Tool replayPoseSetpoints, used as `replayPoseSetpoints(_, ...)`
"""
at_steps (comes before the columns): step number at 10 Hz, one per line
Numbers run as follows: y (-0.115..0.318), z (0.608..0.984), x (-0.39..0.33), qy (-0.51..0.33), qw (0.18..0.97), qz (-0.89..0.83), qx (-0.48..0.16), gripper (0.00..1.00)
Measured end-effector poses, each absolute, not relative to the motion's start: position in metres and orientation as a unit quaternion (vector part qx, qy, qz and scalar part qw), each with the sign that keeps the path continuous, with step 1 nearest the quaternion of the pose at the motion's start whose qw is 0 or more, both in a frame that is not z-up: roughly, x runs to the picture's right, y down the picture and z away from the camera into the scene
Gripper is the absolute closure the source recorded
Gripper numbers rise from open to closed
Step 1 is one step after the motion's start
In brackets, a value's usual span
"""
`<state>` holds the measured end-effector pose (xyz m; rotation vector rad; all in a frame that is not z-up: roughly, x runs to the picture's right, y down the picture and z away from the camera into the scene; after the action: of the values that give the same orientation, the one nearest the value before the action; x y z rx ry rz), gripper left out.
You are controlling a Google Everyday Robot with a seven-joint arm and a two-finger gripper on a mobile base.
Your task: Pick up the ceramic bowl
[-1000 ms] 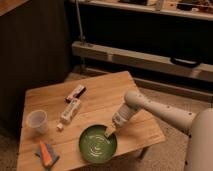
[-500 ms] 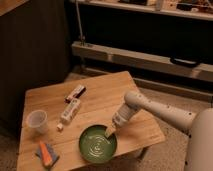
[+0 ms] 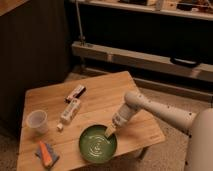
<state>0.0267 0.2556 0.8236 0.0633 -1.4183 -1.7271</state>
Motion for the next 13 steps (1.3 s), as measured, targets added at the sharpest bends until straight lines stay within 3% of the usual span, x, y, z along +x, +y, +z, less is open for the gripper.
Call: replayPoseSetpoints(13,0.249,0.813,0.031,-0.554,0.441,-0.705,0.03,0.2)
